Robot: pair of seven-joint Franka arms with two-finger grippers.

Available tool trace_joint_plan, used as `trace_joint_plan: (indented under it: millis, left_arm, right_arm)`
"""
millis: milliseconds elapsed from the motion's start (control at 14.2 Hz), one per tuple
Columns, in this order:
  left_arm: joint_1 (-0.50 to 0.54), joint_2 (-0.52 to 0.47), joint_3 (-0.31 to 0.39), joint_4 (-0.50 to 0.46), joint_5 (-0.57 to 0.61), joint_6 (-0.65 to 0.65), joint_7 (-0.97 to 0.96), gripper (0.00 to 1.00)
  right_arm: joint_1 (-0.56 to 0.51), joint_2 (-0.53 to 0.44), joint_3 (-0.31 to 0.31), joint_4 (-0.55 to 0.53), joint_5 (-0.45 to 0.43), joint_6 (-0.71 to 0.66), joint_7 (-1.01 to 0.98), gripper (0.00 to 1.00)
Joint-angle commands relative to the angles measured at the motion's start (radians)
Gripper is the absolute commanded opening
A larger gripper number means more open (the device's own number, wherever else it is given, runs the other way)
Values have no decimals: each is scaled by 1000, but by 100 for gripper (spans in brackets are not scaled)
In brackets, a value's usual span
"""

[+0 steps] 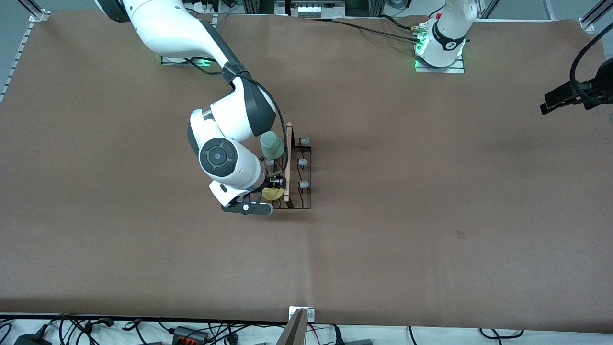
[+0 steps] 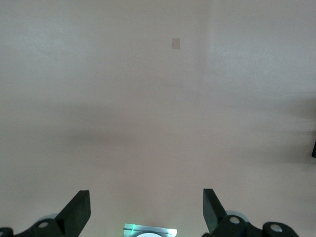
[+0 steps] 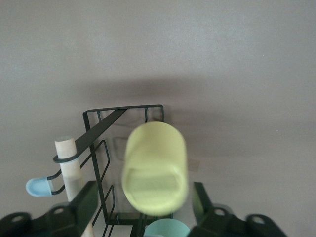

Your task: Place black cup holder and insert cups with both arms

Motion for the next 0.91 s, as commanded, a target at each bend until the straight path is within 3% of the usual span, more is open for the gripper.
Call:
trace_joint_plan:
  millis: [0,352,844]
  left_arm:
    - [8,1,-2,17,-4,-17,17,100]
    - [8,-1,-4,17,-4,-26,17,100]
    - [8,-1,-4,17,-4,-27,17,100]
  right_arm:
    - [-2,-41,-7,7,5,-36,20,100]
    - [-43,-146,-114,7,-18,-151,-64,100]
    - [-207,-273,-151,-8,-21,-265,-251,100]
